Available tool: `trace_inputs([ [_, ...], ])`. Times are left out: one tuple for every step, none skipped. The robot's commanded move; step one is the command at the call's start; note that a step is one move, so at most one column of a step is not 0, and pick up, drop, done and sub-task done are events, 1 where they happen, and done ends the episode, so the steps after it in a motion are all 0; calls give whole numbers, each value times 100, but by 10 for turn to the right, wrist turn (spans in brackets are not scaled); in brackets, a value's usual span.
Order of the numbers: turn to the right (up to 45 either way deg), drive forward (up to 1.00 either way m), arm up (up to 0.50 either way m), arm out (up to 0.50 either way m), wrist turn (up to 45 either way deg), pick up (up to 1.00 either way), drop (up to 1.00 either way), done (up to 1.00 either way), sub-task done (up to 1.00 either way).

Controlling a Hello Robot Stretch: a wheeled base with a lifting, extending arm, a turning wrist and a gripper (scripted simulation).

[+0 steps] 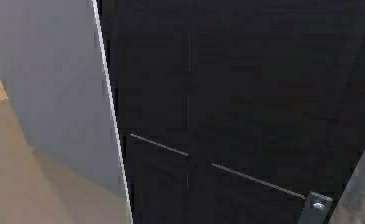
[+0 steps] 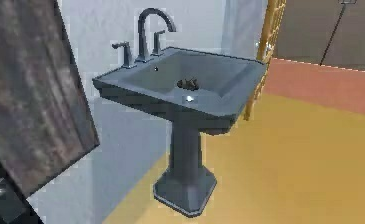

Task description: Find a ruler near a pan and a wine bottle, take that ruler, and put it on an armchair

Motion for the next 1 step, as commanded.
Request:
trace_inputs([
  [-450, 0, 0, 0, 0, 0, 0, 0, 0],
])
